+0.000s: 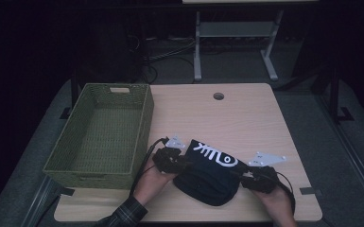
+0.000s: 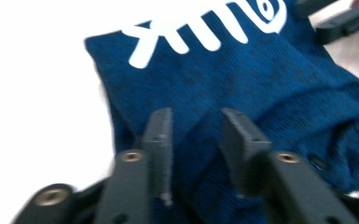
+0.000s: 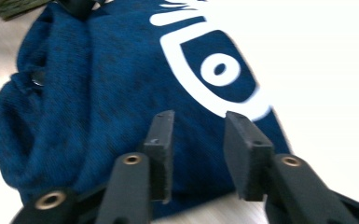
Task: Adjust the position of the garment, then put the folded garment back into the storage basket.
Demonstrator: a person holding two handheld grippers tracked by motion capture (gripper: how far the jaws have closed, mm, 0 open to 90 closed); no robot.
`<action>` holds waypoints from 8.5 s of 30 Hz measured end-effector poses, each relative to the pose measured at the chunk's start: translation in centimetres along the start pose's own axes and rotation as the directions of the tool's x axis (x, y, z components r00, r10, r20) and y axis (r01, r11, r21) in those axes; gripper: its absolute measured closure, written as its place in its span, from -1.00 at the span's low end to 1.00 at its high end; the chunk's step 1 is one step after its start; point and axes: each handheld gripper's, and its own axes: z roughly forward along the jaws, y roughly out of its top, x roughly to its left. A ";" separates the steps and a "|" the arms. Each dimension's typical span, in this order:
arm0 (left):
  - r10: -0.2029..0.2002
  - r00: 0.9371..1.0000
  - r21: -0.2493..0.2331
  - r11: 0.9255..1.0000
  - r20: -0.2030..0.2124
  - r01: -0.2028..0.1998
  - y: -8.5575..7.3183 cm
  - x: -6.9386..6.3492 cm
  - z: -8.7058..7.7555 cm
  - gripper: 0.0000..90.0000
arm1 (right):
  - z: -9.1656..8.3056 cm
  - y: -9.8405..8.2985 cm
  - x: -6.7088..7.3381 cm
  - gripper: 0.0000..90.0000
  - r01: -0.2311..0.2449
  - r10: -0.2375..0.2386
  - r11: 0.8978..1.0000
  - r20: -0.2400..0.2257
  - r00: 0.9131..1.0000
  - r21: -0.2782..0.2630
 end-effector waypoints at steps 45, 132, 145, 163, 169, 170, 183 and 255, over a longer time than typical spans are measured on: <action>-0.071 0.996 0.068 0.995 0.060 0.067 -0.7 2.5 3.9 -0.21 | -1.3 -5.0 -3.8 -0.78 -0.118 0.102 0.991 0.219 0.970 0.061; -0.061 0.990 0.077 0.996 0.124 0.052 9.3 4.1 -14.5 0.54 | -1.3 -5.0 -3.7 -0.78 -0.116 0.101 0.991 0.213 0.972 0.062; -0.083 0.994 0.037 0.996 0.068 0.081 9.2 5.7 -18.9 0.54 | -1.3 -5.0 -3.7 -0.78 -0.117 0.102 0.991 0.213 0.972 0.062; -0.119 0.993 -0.023 0.993 0.014 0.119 8.8 7.1 -24.3 0.54 | -1.3 -5.0 -3.7 -0.78 -0.120 0.104 0.991 0.214 0.971 0.060; -0.146 0.989 -0.036 0.989 -0.016 0.145 8.0 7.9 -25.9 0.54 | -1.3 -5.0 -3.7 -0.78 -0.119 0.104 0.991 0.214 0.971 0.060; -0.150 0.988 -0.038 0.988 -0.020 0.150 7.9 8.0 -26.1 0.54 | -1.3 -5.0 -3.7 -0.78 -0.119 0.104 0.991 0.214 0.971 0.061; -0.227 0.971 -0.093 0.971 -0.080 0.219 5.4 10.3 -29.9 0.54 | -1.3 -5.0 -3.7 -0.78 -0.121 0.105 0.991 0.215 0.971 0.060; -0.494 0.864 0.011 0.868 -0.095 0.497 -7.4 18.8 -23.9 0.53 | -1.3 -5.0 -3.8 -0.78 -0.121 0.105 0.991 0.220 0.970 0.059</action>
